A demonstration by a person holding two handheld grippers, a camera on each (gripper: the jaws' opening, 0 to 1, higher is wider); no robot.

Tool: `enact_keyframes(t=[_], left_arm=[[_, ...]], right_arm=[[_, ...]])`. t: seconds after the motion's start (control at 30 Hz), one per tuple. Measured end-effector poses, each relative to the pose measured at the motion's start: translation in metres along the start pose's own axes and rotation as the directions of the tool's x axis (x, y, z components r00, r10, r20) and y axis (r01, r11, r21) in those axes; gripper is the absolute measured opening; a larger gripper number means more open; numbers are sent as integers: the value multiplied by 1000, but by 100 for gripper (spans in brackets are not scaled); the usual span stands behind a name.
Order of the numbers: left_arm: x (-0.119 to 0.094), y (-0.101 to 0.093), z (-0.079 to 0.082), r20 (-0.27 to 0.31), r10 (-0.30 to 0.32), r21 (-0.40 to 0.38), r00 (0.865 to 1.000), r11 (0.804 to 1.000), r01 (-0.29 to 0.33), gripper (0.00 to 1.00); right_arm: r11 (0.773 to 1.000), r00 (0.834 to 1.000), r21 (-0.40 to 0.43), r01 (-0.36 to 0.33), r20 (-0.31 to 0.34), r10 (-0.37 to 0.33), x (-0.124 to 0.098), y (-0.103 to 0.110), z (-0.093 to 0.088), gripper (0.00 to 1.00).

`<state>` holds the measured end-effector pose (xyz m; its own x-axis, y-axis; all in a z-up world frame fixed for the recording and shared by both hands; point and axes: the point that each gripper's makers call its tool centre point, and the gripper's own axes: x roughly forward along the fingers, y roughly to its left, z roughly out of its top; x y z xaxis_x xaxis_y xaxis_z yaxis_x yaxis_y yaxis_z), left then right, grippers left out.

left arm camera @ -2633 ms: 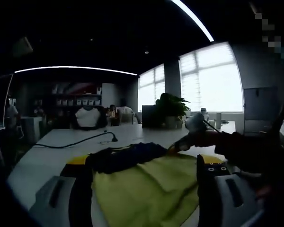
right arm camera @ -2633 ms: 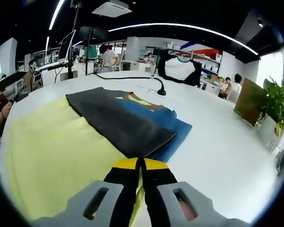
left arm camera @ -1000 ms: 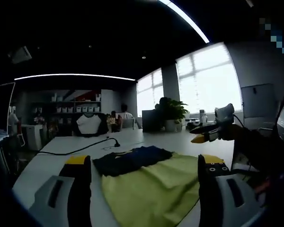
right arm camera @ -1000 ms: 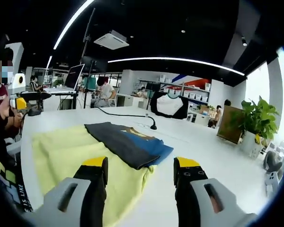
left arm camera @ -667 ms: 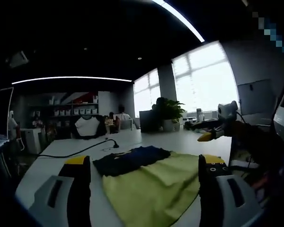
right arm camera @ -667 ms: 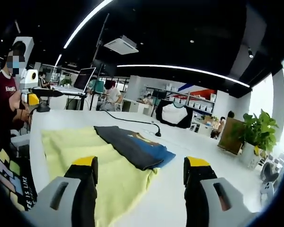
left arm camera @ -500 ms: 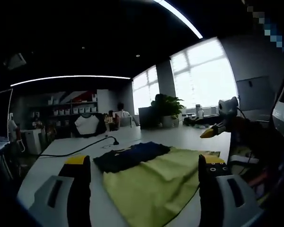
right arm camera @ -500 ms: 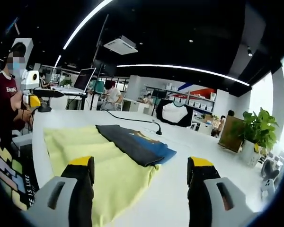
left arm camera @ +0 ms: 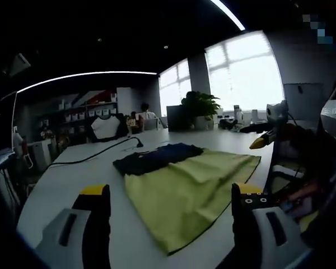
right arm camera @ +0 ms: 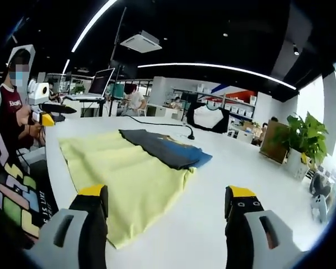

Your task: Fold the garment on the visible template until the final outline fits inside the template.

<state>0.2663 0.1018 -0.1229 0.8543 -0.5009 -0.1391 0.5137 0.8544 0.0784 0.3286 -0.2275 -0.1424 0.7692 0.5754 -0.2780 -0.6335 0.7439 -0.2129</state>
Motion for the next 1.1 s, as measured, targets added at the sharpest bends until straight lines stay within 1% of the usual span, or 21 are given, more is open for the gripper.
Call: enact_keyframes(t=[0.07,0.1,0.13,0.17,0.2,0.23,0.27,0.3,0.33,0.43,0.5,0.57,0.63,0.7,0.77,0.87,0.9,0.97,1.03,1.1], left_arm=[[0,-1,-5,-17,-2,2,1000,1000,2,93],[0,-2,-8,-28,-6,6,1000,1000,7,92],[0,-2,-10,-32,-6,7,999,1000,6,90],[0,-1,-12,-35,-7,7,999,1000,7,88],[-1,0,-16,-47,-5,-1,999,1000,5,83],[-2,1,-19,-51,-7,-10,999,1000,6,80],[-3,2,-22,-59,-15,-21,998,1000,14,78],[-4,2,-26,-71,-17,-28,997,999,15,74],[-5,4,-31,-95,-11,-37,995,999,7,71],[-5,7,-40,-124,4,-16,992,1000,-6,66],[-6,8,-44,-134,10,-17,991,1000,-12,63],[-8,8,-47,-148,6,-35,989,999,-12,60],[-10,10,-49,-154,9,-48,988,999,-16,56],[-11,10,-50,-157,5,-53,988,998,-14,50],[-11,8,-53,-171,-2,-64,985,998,-9,45],[-10,8,-52,-163,-3,-68,987,998,-9,44],[-10,7,-53,-169,-6,-70,986,998,-6,42],[-10,7,-56,-180,-9,-73,984,997,-4,38],[-11,2,-57,-175,-31,-58,984,998,22,38],[-11,0,-59,-183,-41,-64,982,998,30,33]], right_arm=[[1000,1000,1,-7,-18,7,-1,3,-5,87],[1000,999,6,-11,-30,11,-2,3,-8,85],[996,997,78,-31,-68,37,-4,8,-17,82],[993,995,100,-58,-73,65,-4,13,-19,82],[996,996,74,-53,-67,58,-5,12,-20,81],[998,996,55,-44,-76,48,-6,13,-22,80],[999,993,13,-32,-109,33,-8,12,-28,79],[999,993,21,-31,-116,33,-8,14,-30,78],[999,992,26,-37,-118,40,-8,16,-31,77],[998,989,48,-47,-137,53,-10,18,-36,72],[998,987,34,-48,-155,52,-11,21,-39,70],[998,987,29,-50,-151,54,-13,23,-38,64],[997,986,37,-71,-147,75,-15,27,-38,59],[995,983,42,-87,-159,93,-15,31,-41,53],[994,979,46,-101,-171,108,-15,34,-44,45],[991,973,53,-123,-189,131,-14,40,-48,38],[990,972,54,-128,-193,136,-14,41,-49,36],[989,976,40,-145,-158,149,-13,43,-45,29],[988,971,44,-145,-187,151,-15,42,-49,27],[987,970,62,-147,-187,156,-16,41,-50,26]])
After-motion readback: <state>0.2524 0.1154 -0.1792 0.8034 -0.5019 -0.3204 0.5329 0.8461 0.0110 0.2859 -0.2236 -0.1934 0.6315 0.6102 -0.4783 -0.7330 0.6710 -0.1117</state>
